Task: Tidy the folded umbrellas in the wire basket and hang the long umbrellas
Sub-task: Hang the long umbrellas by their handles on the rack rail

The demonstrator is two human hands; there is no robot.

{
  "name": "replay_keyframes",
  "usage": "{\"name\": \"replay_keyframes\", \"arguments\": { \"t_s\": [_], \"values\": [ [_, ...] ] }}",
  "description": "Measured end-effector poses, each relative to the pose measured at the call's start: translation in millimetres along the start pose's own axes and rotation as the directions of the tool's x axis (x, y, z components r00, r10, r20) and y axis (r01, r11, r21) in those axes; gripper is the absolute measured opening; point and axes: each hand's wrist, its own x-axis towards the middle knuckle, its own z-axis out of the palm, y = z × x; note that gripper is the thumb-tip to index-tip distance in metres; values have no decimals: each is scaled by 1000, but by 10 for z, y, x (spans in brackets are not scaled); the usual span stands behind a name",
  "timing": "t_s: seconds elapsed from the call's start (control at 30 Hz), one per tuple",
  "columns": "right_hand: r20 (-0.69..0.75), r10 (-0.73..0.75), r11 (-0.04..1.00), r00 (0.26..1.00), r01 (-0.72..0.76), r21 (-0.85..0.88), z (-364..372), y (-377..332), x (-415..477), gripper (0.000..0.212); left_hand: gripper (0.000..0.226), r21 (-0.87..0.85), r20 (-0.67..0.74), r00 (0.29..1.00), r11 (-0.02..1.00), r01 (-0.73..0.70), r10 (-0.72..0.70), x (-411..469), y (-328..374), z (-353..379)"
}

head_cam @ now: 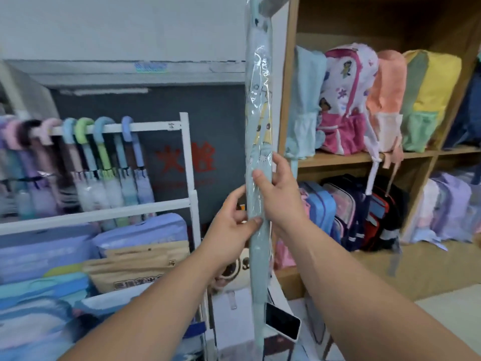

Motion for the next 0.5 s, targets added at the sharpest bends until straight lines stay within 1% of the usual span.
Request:
{"name": "replay_keyframes", "arguments": {
  "t_s": [0.07,0.1,0.2,0.27,0.33,0.4,0.5],
  "values": [
    [68,-12,1000,998,10,28,77,-52,141,43,61,28,-78,997,999,-22,24,107,89,-37],
    [110,-31,999,993,26,47,94,-94,209,41,61,40,-113,993,999,-33,37,153,127,-53],
    [213,-69,997,974,58,60,97,-232,426,29,61,79,-206,975,995,-62,77,261,215,-120],
    [264,-79,996,961,64,62,115,-329,572,24,61,102,-243,965,992,-71,94,315,272,-181],
    [302,-89,996,949,86,22,182,-411,717,27,61,124,-272,957,990,-71,103,372,336,-269],
    [328,-110,993,938,121,-13,300,-529,850,25,62,183,-315,942,981,-61,117,452,416,-412],
    [322,-147,986,935,164,-28,546,-742,1053,20,60,265,-365,919,963,-49,147,591,614,-676]
  ]
}}
